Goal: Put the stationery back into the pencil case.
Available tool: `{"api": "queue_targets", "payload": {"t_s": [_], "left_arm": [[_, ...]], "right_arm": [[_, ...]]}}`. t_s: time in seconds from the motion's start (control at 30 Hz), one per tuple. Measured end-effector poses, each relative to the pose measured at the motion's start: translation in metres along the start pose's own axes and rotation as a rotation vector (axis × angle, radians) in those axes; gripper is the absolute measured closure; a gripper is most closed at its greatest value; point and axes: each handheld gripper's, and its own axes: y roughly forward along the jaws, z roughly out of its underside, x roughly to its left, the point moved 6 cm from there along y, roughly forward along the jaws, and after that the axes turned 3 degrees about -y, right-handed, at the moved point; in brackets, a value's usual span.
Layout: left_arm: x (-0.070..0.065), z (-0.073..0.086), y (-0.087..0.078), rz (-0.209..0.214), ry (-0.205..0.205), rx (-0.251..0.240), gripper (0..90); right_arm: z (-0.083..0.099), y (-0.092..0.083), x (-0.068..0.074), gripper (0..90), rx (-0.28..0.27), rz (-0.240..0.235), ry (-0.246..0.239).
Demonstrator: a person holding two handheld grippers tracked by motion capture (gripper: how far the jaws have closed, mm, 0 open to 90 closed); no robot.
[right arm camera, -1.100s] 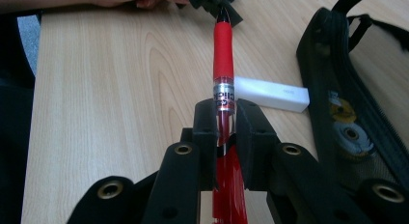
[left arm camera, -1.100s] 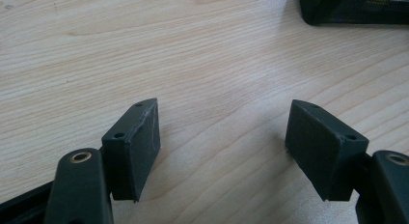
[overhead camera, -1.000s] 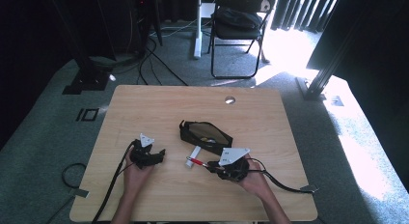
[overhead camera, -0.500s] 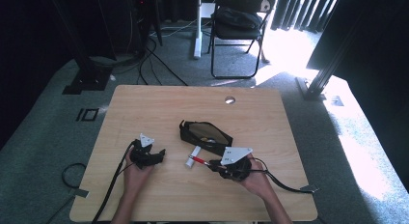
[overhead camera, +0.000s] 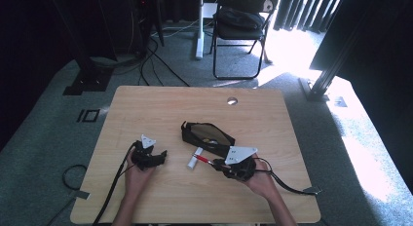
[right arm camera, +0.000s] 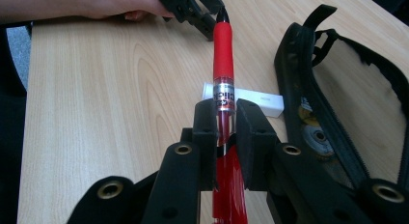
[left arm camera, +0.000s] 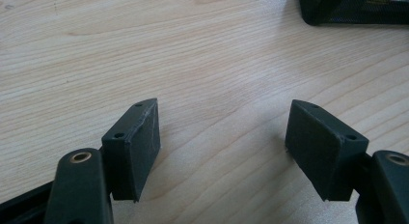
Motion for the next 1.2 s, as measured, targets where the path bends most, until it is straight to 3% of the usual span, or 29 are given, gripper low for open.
{"api": "queue_targets", "payload": {"t_s": [0.53,1.2], "left_arm": [[0.000,0.000,0.000,0.000,0.001,-0.001,28.7],[0.000,0.000,0.000,0.000,0.002,0.000,28.7]], "right_arm": [[-0.006,-0.010,-0.017,79.5,-0.021,0.034,0.015],[-0.010,-0.017,-0.036,79.5,-0.043,0.027,0.048]]}}
